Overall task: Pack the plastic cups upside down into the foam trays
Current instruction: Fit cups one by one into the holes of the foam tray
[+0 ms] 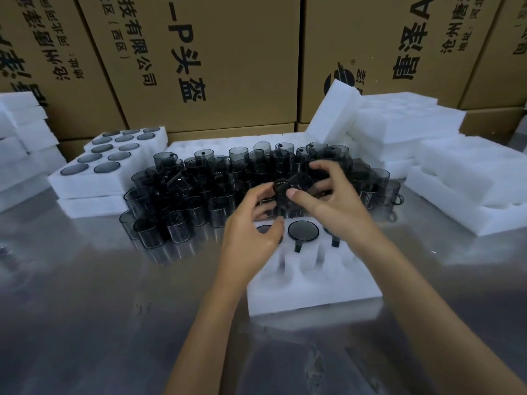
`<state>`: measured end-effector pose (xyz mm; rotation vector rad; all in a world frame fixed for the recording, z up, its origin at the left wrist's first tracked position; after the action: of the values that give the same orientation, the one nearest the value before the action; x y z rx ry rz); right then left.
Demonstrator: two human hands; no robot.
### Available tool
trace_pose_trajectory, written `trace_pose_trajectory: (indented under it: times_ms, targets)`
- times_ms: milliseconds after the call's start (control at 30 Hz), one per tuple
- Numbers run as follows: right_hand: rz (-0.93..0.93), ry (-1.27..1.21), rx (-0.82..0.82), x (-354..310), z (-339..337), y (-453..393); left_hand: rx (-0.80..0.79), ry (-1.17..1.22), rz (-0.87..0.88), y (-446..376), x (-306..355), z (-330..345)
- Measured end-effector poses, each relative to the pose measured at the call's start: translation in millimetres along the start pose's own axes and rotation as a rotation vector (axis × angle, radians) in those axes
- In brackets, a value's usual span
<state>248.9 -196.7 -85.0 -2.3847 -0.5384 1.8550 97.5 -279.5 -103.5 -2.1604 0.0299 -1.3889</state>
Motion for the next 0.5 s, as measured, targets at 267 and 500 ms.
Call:
trace_pose_trajectory:
  times_ms: [267, 500]
  targets:
    - [0.013, -0.040, -0.043, 3.1, 20.9, 23.1, -0.154, -0.258, 0.016, 2.2, -1.4, 11.4]
    - [-0.019, -0.257, -0.129, 1.3, 12.6, 29.8, -0.220, 0.140, -0.096, -1.8, -12.2, 8.7]
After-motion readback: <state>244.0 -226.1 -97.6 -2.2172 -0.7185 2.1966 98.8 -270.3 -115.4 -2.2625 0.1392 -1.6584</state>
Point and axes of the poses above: each hand's wrist, its own y-axis away from the middle knuckle, its own z-axis out of the palm, x = y × z, the point moved 7 cm from there along -y, towards the middle knuckle, and after that the axes turned 1 degree about -y, right-handed, at the moved point
